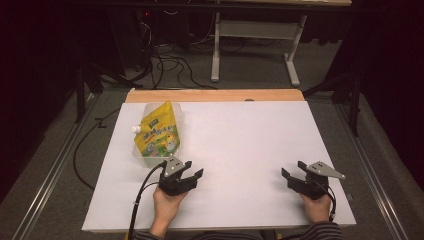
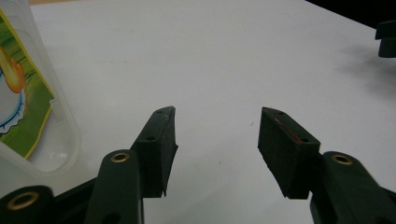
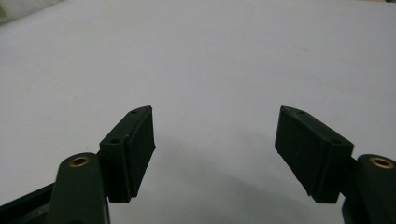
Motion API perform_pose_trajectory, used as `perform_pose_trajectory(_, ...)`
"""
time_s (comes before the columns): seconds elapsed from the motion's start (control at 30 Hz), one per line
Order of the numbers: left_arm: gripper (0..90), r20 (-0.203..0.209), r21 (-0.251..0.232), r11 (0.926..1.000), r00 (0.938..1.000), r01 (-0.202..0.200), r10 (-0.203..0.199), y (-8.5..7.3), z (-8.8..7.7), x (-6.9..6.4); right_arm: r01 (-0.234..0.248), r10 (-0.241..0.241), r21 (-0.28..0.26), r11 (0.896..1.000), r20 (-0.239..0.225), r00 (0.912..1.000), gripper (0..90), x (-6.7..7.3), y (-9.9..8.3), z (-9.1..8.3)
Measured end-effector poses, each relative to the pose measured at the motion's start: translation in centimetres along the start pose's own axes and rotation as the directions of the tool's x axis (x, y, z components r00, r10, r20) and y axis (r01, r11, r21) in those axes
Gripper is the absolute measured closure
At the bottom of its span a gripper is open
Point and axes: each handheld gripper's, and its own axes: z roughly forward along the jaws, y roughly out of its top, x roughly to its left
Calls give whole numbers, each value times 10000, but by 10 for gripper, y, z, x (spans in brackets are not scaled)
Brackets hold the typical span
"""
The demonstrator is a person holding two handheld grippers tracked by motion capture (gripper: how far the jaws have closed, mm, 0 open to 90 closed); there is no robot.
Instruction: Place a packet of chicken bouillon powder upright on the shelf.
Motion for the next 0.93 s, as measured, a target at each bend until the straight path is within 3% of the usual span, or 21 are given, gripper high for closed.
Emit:
perform_pose_trajectory(0.5, 447, -385, 261, 9991, 9987, -333, 343, -9, 25, -1, 11, -11, 29, 10000, -6, 10000, 290, 0, 0, 0)
perform_pose_trajectory(0.8, 431, -724, 414, 9977, 9958, -535, 564, -11, 29, -4, 51, -51, -53, 10000, 15, 10000, 290, 0, 0, 0)
perform_pose_trajectory(0.93, 410, -726, 427, 9981, 9962, -450, 480, -11, 29, -3, 20, -20, -87, 10000, 13, 10000, 289, 0, 0, -1)
